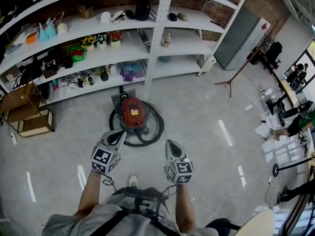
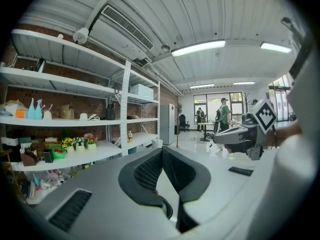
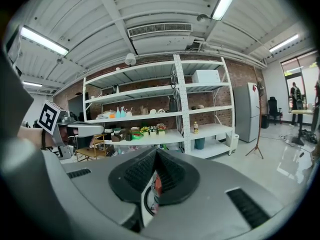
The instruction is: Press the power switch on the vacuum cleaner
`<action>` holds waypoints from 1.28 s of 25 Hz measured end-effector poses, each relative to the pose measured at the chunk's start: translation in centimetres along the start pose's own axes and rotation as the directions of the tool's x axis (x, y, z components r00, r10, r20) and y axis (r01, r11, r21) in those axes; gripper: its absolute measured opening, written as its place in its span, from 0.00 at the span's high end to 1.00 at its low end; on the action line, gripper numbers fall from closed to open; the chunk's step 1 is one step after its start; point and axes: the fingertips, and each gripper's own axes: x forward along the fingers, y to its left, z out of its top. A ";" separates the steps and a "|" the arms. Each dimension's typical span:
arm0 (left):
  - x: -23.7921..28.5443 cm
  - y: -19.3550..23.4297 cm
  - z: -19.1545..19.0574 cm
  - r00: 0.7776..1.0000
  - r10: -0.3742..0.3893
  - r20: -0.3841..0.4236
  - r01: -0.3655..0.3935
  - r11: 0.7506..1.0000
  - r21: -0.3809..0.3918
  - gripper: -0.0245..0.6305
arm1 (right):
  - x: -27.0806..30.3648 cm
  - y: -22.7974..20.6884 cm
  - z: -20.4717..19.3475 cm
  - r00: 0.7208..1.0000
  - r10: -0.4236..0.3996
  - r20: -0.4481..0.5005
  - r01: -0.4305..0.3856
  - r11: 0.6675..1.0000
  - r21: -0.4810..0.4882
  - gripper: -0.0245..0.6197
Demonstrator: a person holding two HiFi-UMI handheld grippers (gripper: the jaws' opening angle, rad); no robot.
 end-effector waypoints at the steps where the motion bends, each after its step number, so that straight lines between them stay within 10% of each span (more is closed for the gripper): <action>1: 0.3 0.3 0.2 1.000 0.000 0.001 0.000 1.000 0.001 0.95 | 0.4 -0.2 0.1 1.000 0.001 -0.001 -0.001 1.000 -0.002 0.94; 32: 11.7 10.9 0.2 0.979 0.197 -0.045 -0.200 0.977 -0.068 0.95 | 19.1 -6.1 3.6 0.976 0.202 -0.080 -0.206 0.978 -0.045 0.94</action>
